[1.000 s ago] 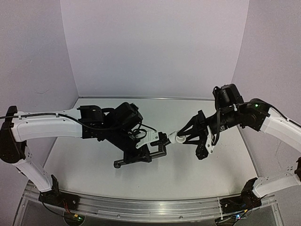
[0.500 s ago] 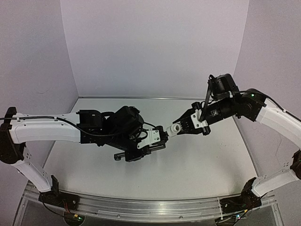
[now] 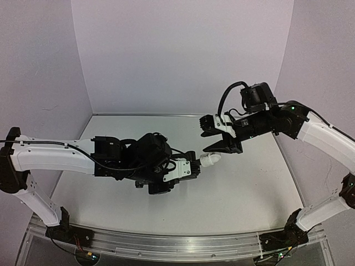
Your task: Install the water faucets
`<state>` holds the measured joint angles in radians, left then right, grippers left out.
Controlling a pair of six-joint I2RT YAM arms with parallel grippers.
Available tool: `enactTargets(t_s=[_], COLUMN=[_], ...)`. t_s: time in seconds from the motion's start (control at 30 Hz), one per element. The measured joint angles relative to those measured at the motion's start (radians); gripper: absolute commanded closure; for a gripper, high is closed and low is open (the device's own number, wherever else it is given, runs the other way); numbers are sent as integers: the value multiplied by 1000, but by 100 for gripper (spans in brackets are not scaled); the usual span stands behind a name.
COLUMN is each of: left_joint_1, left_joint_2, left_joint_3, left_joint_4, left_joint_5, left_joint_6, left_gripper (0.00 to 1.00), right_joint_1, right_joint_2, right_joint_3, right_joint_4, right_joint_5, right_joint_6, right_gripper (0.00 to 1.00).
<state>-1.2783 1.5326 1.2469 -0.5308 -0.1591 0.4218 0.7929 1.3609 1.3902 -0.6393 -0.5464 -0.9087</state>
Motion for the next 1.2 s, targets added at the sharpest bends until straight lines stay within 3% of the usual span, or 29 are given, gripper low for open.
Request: enactTargets(t_s=[0.53,0.6,0.73,0.83,1.2], left_joint_1=[-10,-12,-12,-17,-24], left_joint_2=[-37,-40,-48,-55,-60], left_joint_3=[-25,-25,-27,-35,-40], left_joint_4=[19,20,18,14,4], left_joint_5=[-19,-19,-15,3,55], left_joint_6=[8,8,6,8,6], left_gripper=[100,100,100,100,100], right_joint_1=[-13,-22,-36,-41,-42], right_joint_2=[2,2,0,-21,-88], right_joint_3=[-27,-40,-54,-71,-89], right_joint_4=[11,9,12,20,25], right_joint_5=[137,138,131,115,55], right_joint_6=[-1,-9,-29,-45,-110], right_gripper=[51,46,24,13,2])
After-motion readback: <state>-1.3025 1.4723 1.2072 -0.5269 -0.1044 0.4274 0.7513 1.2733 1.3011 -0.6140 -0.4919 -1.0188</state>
